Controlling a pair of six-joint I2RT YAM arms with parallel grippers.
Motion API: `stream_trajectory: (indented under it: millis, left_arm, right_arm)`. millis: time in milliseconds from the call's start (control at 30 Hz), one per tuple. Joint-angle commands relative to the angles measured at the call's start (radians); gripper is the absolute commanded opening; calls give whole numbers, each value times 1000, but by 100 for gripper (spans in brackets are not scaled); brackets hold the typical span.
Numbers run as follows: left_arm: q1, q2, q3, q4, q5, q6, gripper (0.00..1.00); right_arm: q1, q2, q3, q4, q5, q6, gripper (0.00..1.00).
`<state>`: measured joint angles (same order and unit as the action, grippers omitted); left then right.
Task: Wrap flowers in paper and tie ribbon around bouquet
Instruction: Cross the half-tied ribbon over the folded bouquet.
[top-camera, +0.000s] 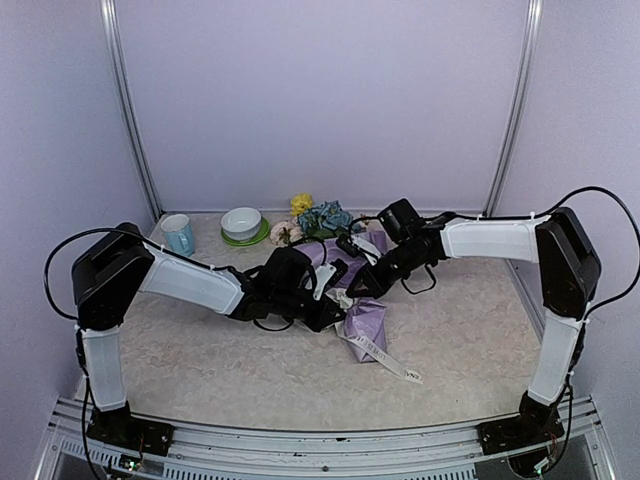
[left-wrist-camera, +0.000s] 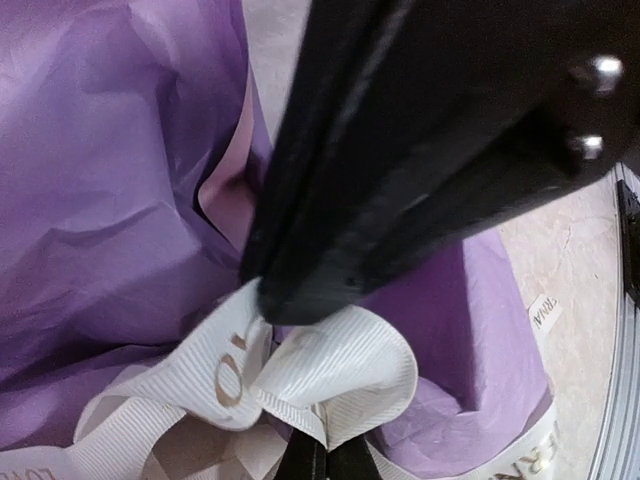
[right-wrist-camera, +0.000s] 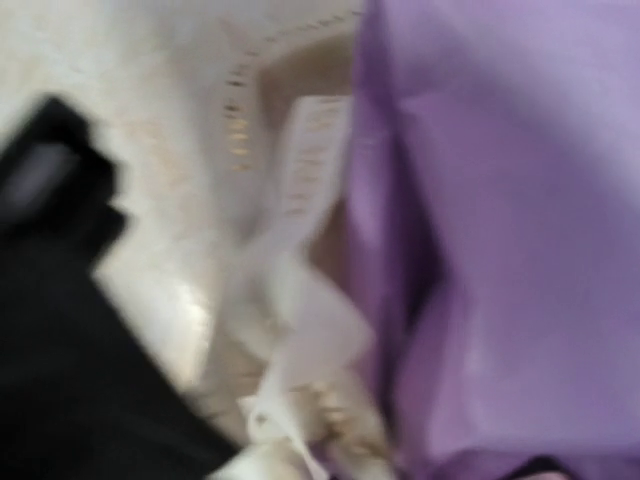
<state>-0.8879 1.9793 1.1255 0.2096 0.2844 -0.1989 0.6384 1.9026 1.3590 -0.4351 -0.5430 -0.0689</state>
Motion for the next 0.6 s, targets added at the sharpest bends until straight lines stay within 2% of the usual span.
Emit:
stream_trajectory:
  millis: [0, 433, 567]
  left_arm:
    - [15, 32, 34, -33, 30, -21, 0]
    - [51, 62, 66, 11, 58, -61, 0]
    - [53, 62, 58, 32, 75, -63, 0]
  right_arm:
    - [4, -107, -63, 73, -95, 61, 0]
    - [7, -113, -128, 90, -208, 88, 0]
    - [7, -89, -107, 49, -189, 71, 17]
